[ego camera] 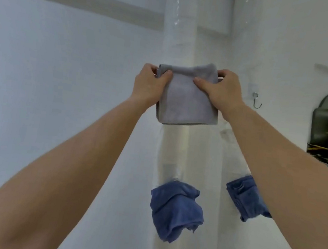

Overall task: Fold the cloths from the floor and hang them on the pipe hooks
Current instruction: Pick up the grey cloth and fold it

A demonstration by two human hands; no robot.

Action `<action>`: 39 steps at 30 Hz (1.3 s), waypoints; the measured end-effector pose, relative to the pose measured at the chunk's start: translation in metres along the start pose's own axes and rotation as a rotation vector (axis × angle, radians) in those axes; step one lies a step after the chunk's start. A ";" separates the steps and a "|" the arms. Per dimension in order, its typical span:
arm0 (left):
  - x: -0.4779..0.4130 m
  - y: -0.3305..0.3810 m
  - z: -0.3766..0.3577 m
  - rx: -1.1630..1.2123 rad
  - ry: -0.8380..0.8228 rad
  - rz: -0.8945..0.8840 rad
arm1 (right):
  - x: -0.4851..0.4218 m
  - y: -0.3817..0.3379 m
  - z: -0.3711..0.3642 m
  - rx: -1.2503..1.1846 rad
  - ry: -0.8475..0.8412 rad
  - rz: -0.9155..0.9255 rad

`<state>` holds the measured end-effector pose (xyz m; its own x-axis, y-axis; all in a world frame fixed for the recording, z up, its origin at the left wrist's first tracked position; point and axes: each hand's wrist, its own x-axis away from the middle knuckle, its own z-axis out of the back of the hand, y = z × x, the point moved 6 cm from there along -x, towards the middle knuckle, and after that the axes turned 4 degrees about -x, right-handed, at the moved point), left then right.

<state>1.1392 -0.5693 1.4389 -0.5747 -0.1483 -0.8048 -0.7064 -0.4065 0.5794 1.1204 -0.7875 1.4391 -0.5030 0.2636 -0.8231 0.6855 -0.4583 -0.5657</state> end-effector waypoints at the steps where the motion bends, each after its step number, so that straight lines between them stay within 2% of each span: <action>1: -0.015 0.005 -0.003 -0.008 0.011 -0.010 | -0.015 -0.001 -0.002 -0.024 0.010 -0.002; 6: -0.067 0.009 -0.018 -0.113 0.009 -0.018 | -0.069 0.019 -0.024 -0.035 -0.016 -0.076; 11: -0.079 -0.019 -0.027 -0.245 -0.011 0.013 | -0.077 0.054 -0.051 -0.046 -0.074 -0.152; 14: -0.074 -0.036 -0.031 -0.149 -0.037 0.057 | -0.072 0.070 -0.058 -0.145 -0.110 -0.230; 18: -0.061 -0.058 -0.036 0.115 -0.120 0.179 | -0.053 0.084 -0.065 -0.242 -0.233 -0.391; 20: -0.052 -0.064 -0.038 0.129 -0.154 0.202 | -0.043 0.083 -0.066 -0.283 -0.249 -0.429; 22: -0.047 -0.068 -0.038 0.059 -0.149 0.180 | -0.041 0.079 -0.062 -0.333 -0.179 -0.333; 23: -0.045 -0.069 -0.038 0.030 -0.137 0.140 | -0.043 0.074 -0.058 -0.326 -0.111 -0.202; 25: -0.046 -0.062 -0.034 -0.068 -0.088 -0.041 | -0.040 0.060 -0.052 -0.242 -0.029 0.103; 27: -0.041 -0.046 -0.033 -0.213 -0.049 -0.276 | -0.035 0.055 -0.052 -0.172 -0.046 0.254; 29: -0.035 -0.034 -0.036 -0.311 -0.072 -0.418 | -0.032 0.059 -0.051 -0.162 -0.067 0.236; 30: -0.033 -0.032 -0.037 -0.314 -0.092 -0.428 | -0.030 0.061 -0.048 -0.190 -0.077 0.186; 32: -0.032 -0.033 -0.035 -0.226 -0.143 -0.315 | -0.023 0.063 -0.048 -0.288 -0.159 0.100; 34: -0.032 -0.035 -0.034 -0.113 -0.183 -0.215 | -0.013 0.057 -0.049 -0.314 -0.256 0.133; 39: -0.016 -0.040 -0.040 -0.230 -0.105 -0.414 | -0.006 0.058 -0.053 -0.013 -0.243 0.249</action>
<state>1.1927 -0.5865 1.4235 -0.3112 0.1551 -0.9376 -0.7817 -0.6028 0.1598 1.1910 -0.7701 1.4089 -0.4292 -0.0655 -0.9008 0.8086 -0.4722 -0.3510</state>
